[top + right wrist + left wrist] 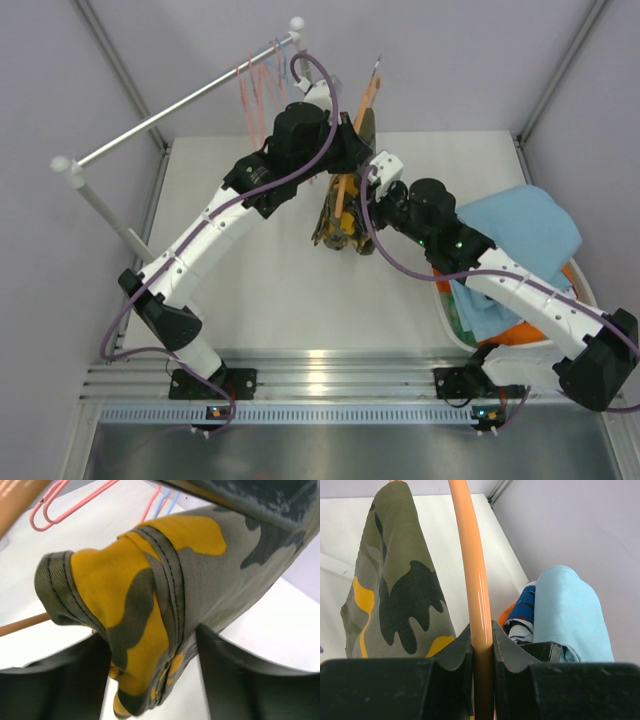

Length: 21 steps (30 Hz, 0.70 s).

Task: Remove the trousers from the hanger

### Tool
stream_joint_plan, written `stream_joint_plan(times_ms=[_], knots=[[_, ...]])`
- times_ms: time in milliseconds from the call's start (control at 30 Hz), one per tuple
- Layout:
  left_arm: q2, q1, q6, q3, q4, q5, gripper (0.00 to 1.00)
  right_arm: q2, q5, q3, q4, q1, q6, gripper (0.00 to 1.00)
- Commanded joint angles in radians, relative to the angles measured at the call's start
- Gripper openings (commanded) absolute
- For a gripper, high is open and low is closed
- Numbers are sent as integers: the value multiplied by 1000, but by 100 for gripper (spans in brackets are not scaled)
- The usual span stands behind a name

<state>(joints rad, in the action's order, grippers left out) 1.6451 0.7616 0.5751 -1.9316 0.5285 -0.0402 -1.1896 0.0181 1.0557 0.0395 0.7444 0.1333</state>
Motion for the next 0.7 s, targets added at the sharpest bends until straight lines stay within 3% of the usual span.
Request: stream_joint_plan(times_ms=[0, 33, 67, 200, 533, 667], knots=[[-67, 4, 3, -78, -197, 3, 0, -8, -47, 33, -98, 18, 11, 57], [-65, 4, 2, -78, -196, -1, 0, -7, -50, 30, -116, 18, 11, 49], [-65, 4, -3, -78, -194, -4, 0, -4, -49, 27, -122, 19, 11, 29], [-67, 4, -15, -66, -177, -35, 0, 10, -15, 33, -135, 18, 6, 0], [-103, 2, -34, 60, -131, -222, 0, 76, 101, 144, -79, 18, -14, 0], [-111, 1, 31, 123, -108, -254, 0, 90, 115, 213, -61, 19, -29, 0]])
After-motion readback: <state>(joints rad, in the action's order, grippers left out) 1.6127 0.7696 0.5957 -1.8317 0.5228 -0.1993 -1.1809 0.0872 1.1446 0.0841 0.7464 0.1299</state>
